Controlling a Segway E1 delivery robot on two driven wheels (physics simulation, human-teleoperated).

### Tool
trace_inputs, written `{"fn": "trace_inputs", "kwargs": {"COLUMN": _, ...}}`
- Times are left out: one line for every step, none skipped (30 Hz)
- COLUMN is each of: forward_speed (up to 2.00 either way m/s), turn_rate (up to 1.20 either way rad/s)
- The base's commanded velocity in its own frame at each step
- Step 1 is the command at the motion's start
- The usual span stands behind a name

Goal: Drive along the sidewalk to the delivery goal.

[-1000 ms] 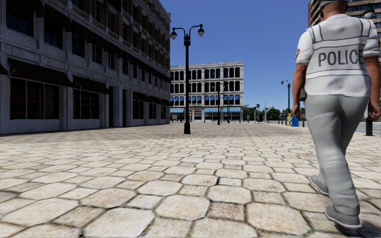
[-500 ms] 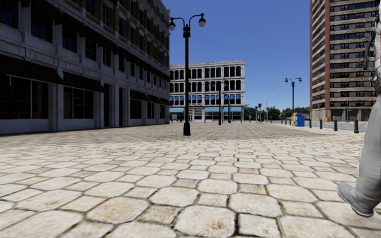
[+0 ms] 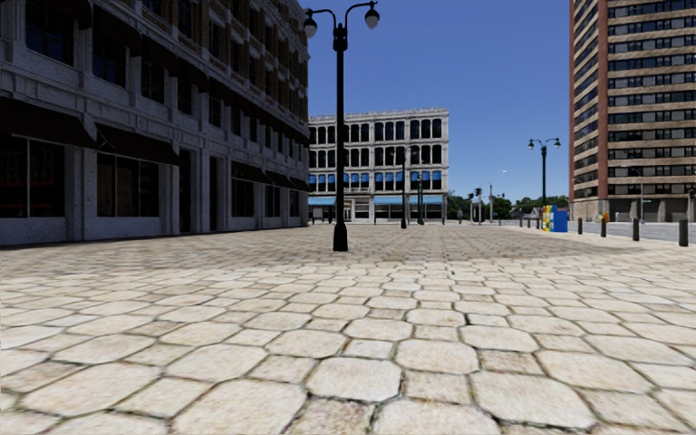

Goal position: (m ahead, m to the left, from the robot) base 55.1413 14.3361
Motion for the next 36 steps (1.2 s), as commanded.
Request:
{"fn": "trace_inputs", "kwargs": {"forward_speed": 2.0, "turn_rate": -0.09}}
{"fn": "trace_inputs", "kwargs": {"forward_speed": 2.0, "turn_rate": -0.09}}
{"fn": "trace_inputs", "kwargs": {"forward_speed": 2.0, "turn_rate": -0.09}}
{"fn": "trace_inputs", "kwargs": {"forward_speed": 2.0, "turn_rate": -0.09}}
{"fn": "trace_inputs", "kwargs": {"forward_speed": 2.0, "turn_rate": -0.09}}
{"fn": "trace_inputs", "kwargs": {"forward_speed": 2.0, "turn_rate": -0.09}}
{"fn": "trace_inputs", "kwargs": {"forward_speed": 2.0, "turn_rate": -0.12}}
{"fn": "trace_inputs", "kwargs": {"forward_speed": 2.0, "turn_rate": -0.27}}
{"fn": "trace_inputs", "kwargs": {"forward_speed": 2.0, "turn_rate": -0.27}}
{"fn": "trace_inputs", "kwargs": {"forward_speed": 2.0, "turn_rate": -0.33}}
{"fn": "trace_inputs", "kwargs": {"forward_speed": 2.0, "turn_rate": -0.34}}
{"fn": "trace_inputs", "kwargs": {"forward_speed": 2.0, "turn_rate": -0.35}}
{"fn": "trace_inputs", "kwargs": {"forward_speed": 2.0, "turn_rate": -0.35}}
{"fn": "trace_inputs", "kwargs": {"forward_speed": 2.0, "turn_rate": -0.35}}
{"fn": "trace_inputs", "kwargs": {"forward_speed": 2.0, "turn_rate": -0.35}}
{"fn": "trace_inputs", "kwargs": {"forward_speed": 2.0, "turn_rate": -0.35}}
{"fn": "trace_inputs", "kwargs": {"forward_speed": 2.0, "turn_rate": -0.35}}
{"fn": "trace_inputs", "kwargs": {"forward_speed": 2.0, "turn_rate": -0.35}}
{"fn": "trace_inputs", "kwargs": {"forward_speed": 2.0, "turn_rate": -0.35}}
{"fn": "trace_inputs", "kwargs": {"forward_speed": 2.0, "turn_rate": -0.35}}
{"fn": "trace_inputs", "kwargs": {"forward_speed": 2.0, "turn_rate": -0.35}}
{"fn": "trace_inputs", "kwargs": {"forward_speed": 2.0, "turn_rate": -0.35}}
{"fn": "trace_inputs", "kwargs": {"forward_speed": 2.0, "turn_rate": -0.35}}
{"fn": "trace_inputs", "kwargs": {"forward_speed": 2.0, "turn_rate": -0.35}}
{"fn": "trace_inputs", "kwargs": {"forward_speed": 2.0, "turn_rate": -0.35}}
{"fn": "trace_inputs", "kwargs": {"forward_speed": 2.0, "turn_rate": -0.35}}
{"fn": "trace_inputs", "kwargs": {"forward_speed": 2.0, "turn_rate": -0.35}}
{"fn": "trace_inputs", "kwargs": {"forward_speed": 2.0, "turn_rate": -0.35}}
{"fn": "trace_inputs", "kwargs": {"forward_speed": 2.0, "turn_rate": -0.35}}
{"fn": "trace_inputs", "kwargs": {"forward_speed": 2.0, "turn_rate": -0.35}}
{"fn": "trace_inputs", "kwargs": {"forward_speed": 2.0, "turn_rate": -0.34}}
{"fn": "trace_inputs", "kwargs": {"forward_speed": 2.0, "turn_rate": -0.33}}
{"fn": "trace_inputs", "kwargs": {"forward_speed": 2.0, "turn_rate": -0.32}}
{"fn": "trace_inputs", "kwargs": {"forward_speed": 2.0, "turn_rate": -0.14}}
{"fn": "trace_inputs", "kwargs": {"forward_speed": 2.0, "turn_rate": -0.14}}
{"fn": "trace_inputs", "kwargs": {"forward_speed": 2.0, "turn_rate": -0.04}}
